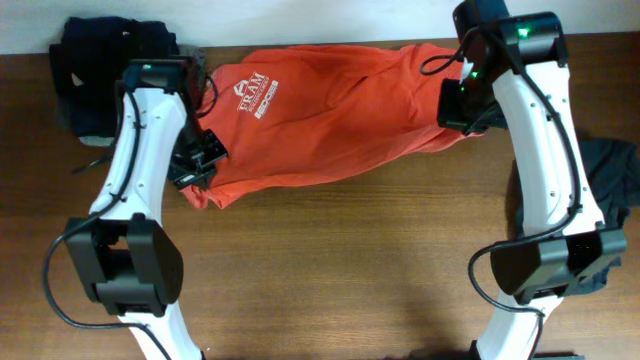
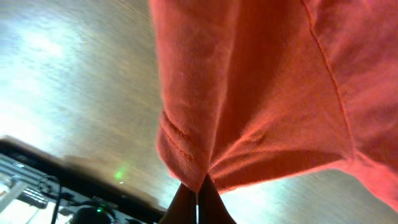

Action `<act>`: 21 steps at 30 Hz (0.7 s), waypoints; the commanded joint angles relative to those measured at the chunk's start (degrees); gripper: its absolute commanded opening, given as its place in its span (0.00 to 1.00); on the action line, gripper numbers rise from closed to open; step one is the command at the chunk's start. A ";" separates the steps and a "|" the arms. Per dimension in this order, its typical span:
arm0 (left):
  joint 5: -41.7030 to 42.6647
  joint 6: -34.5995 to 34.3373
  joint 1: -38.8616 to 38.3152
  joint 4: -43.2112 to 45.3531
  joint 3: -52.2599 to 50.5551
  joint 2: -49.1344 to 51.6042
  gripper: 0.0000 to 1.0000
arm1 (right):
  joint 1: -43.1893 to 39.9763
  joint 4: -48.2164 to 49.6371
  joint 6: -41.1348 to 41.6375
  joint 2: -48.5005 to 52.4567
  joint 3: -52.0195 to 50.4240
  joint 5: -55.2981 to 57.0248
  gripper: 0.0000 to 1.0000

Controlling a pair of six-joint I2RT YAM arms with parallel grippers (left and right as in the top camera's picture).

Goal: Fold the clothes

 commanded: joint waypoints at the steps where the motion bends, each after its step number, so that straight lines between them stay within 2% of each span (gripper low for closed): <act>1: -9.20 -6.60 -2.08 -1.62 -0.15 -5.40 0.01 | 0.09 -0.35 1.92 -4.02 0.00 2.80 0.04; 9: -11.89 -7.37 -4.26 -2.93 -0.17 -13.03 0.01 | 0.22 -0.35 1.95 -10.16 -1.84 2.71 0.04; 21: -12.04 -6.95 -10.23 -2.93 -0.79 -15.82 0.01 | 0.09 -0.35 1.97 -19.61 -18.21 4.02 0.04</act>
